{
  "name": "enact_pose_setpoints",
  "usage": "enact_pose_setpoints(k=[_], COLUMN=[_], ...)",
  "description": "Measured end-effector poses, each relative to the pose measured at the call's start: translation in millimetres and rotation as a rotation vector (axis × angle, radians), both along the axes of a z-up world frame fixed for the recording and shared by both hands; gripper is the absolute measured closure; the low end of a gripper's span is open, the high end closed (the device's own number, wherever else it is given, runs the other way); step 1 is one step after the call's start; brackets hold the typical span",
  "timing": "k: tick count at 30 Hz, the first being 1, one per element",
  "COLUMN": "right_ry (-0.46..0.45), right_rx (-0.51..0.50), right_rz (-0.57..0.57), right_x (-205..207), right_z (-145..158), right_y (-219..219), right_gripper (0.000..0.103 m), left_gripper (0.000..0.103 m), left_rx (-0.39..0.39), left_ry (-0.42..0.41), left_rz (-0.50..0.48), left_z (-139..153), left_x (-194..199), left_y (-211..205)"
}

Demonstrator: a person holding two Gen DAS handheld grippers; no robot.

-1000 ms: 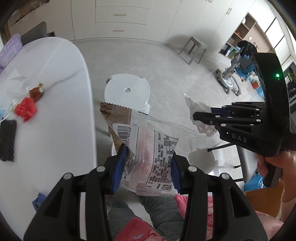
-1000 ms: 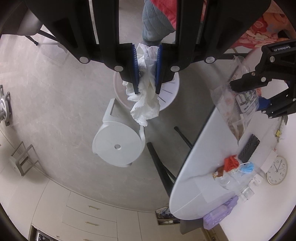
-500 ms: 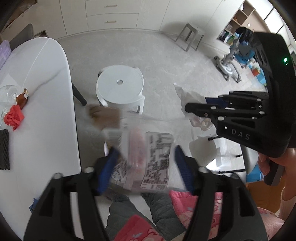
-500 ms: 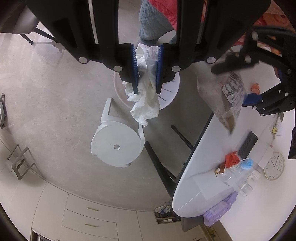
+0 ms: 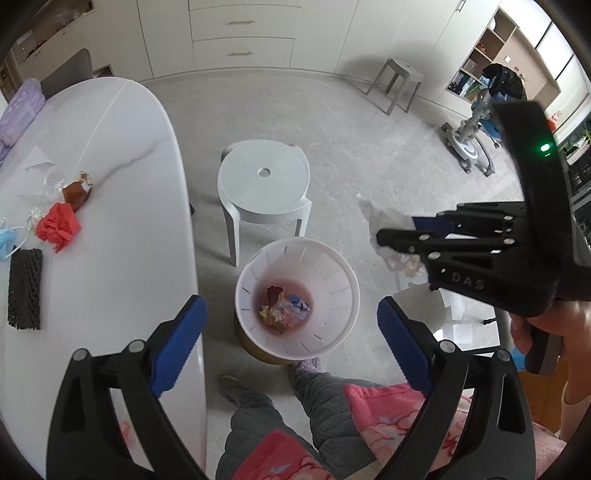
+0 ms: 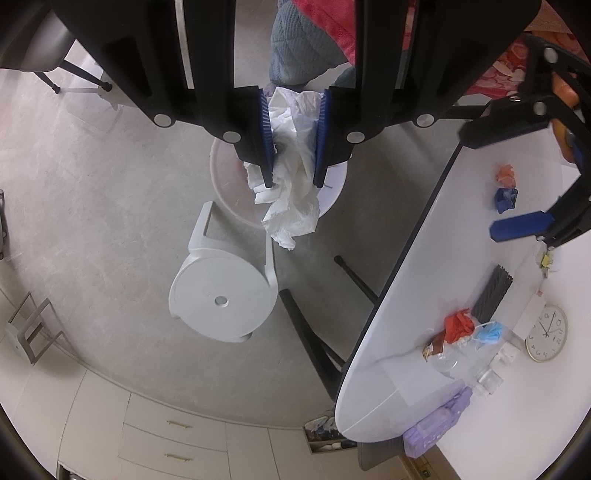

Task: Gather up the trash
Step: 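Release the snack bag and white plastic bag into the white bin, then reach the left tool to the pink crumpled paper and grasp it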

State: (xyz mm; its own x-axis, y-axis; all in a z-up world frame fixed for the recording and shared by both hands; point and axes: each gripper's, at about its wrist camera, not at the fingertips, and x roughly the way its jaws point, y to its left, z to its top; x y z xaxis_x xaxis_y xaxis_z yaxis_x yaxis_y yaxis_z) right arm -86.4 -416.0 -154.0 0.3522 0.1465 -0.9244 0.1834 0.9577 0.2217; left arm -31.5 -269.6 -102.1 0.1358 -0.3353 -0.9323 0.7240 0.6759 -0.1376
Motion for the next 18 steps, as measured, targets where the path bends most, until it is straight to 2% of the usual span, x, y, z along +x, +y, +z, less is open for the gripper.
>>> enact_pose_setpoints(k=[2,3,4,5,6,8,12,18], right_ry=[0.015,0.026,0.037,0.058,0.075,0.09,0.16,0.174], right_rx=[-0.003,-0.001,0.0,-0.009,-0.04,-0.069,-0.062,-0.052], right_rz=[0.008,0.015,0.022,0.032,0.036,0.051,0.048,0.047], right_x=[1.7,2.6,3.3,4.6,5.5,6.5,10.4,16.3], right_z=[-7.0,-11.6,-15.5,-21.7,-27.2,-36.0,-55.8,-60.4], right_y=[6.0,9.3,11.9,16.6,22.2,31.3,41.2,50.8], right_gripper=[0.078,0.066,0.04,0.024,0.002,0.003,0.003,0.002], left_gripper=[0.013,0.013,0.013,0.012,0.012,0.012,0.012,0.012], left_rx=[0.001,0.0,0.0,0.0,-0.001,-0.005,-0.01,-0.021], left_ry=[-0.01,-0.015,-0.017,-0.019,-0.023,-0.029,-0.033,-0.025], left_rz=[0.005,0.01,0.016,0.021,0.03,0.05,0.096,0.169], left_z=[1.7,2.8,3.8,4.6,6.0,8.3,9.4,10.8], left_x=[0.9,1.4,2.2,2.6,2.7,4.5,9.6,18.4], left_y=[4.9,8.2,11.3,13.0,17.0,27.9,47.4,75.7])
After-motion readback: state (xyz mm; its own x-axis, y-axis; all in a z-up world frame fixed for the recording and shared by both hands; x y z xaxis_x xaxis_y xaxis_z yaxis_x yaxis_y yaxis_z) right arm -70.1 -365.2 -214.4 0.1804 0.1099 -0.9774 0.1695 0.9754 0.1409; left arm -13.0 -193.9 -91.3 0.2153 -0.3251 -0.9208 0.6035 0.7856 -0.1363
